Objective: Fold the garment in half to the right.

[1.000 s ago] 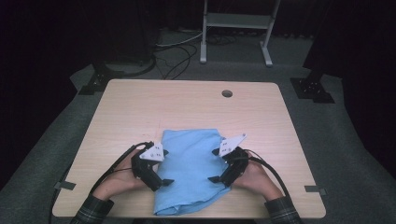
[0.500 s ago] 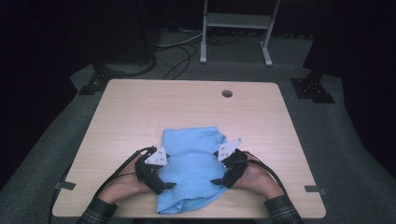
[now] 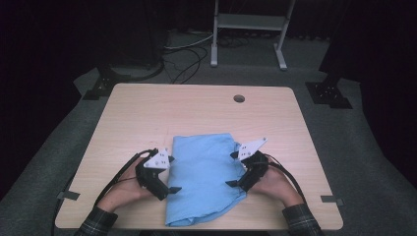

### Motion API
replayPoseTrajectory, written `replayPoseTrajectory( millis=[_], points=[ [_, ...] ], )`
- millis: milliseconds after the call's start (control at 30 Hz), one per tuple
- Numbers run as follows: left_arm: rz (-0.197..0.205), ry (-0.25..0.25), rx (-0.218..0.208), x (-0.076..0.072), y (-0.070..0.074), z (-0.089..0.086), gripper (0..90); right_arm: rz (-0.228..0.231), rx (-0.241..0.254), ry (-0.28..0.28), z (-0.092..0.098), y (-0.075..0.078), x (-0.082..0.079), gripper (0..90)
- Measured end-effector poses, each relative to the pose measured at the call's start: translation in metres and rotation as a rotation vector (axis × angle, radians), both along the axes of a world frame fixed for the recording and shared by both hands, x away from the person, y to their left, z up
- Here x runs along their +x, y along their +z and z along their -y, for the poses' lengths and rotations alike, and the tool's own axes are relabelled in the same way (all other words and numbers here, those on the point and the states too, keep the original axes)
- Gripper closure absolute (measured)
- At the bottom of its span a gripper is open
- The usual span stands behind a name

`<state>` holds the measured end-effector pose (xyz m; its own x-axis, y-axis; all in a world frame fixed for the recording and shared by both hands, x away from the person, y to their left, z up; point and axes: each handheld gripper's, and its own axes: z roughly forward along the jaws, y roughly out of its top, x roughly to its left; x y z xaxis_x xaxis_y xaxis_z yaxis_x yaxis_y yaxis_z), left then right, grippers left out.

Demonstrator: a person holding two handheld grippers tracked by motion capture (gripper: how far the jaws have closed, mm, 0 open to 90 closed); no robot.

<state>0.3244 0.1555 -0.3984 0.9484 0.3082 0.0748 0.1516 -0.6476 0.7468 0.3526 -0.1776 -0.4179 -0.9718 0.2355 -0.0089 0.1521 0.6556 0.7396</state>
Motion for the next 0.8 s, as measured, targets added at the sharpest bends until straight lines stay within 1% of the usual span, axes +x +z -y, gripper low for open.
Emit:
replayPoseTrajectory(
  millis=[67,100,133,167,200,267,300,333,400,433,500,533,633,700,800],
  points=[
    [0.008,0.015,-0.01,0.015,0.007,0.003,0.0,0.016,0.011,-0.023,0.0,0.007,0.009,0.0],
    [0.004,0.017,-0.011,0.023,0.01,0.004,0.0,0.015,0.019,-0.033,-0.001,0.01,0.015,0.0],
    [-0.001,0.02,-0.005,0.031,0.011,0.006,0.0,0.021,0.027,-0.042,-0.002,0.012,0.021,0.0],
    [0.003,0.025,0.003,0.038,0.011,0.009,0.0,0.024,0.035,-0.053,-0.004,0.013,0.028,0.0],
    [-0.004,0.026,0.003,0.046,0.01,0.011,0.0,0.015,0.041,-0.061,-0.005,0.013,0.034,0.0],
    [-0.028,0.022,-0.003,0.058,0.003,0.015,0.0,0.015,0.053,-0.065,-0.009,0.01,0.045,0.0],
    [-0.043,0.02,0.004,0.063,-0.002,0.018,0.0,-0.01,0.049,-0.065,-0.011,0.006,0.05,0.0],
    [-0.054,0.014,0.011,0.066,-0.008,0.02,0.0,-0.022,0.036,-0.066,-0.013,0.002,0.055,0.0],
    [-0.079,0.007,0.044,0.071,-0.02,0.024,0.0,-0.036,0.011,-0.067,-0.016,-0.007,0.061,0.0],
    [-0.088,0.008,0.048,0.071,-0.024,0.025,0.0,-0.041,0.005,-0.065,-0.016,-0.011,0.062,0.0],
    [-0.1,0.009,0.033,0.072,-0.026,0.024,0.0,-0.043,-0.014,-0.061,-0.018,-0.018,0.062,0.0],
    [-0.104,0.011,0.034,0.072,-0.027,0.024,0.0,-0.035,-0.025,-0.056,-0.018,-0.021,0.062,0.0],
    [-0.096,0.015,0.041,0.071,-0.031,0.024,0.0,0.001,-0.043,-0.051,-0.019,-0.024,0.058,0.0],
    [-0.097,0.022,0.032,0.07,-0.032,0.024,0.0,-0.001,-0.043,-0.049,-0.017,-0.025,0.058,0.0],
    [-0.091,0.023,0.038,0.07,-0.032,0.024,0.0,-0.002,-0.025,-0.047,-0.014,-0.027,0.058,0.0]
  ],
)
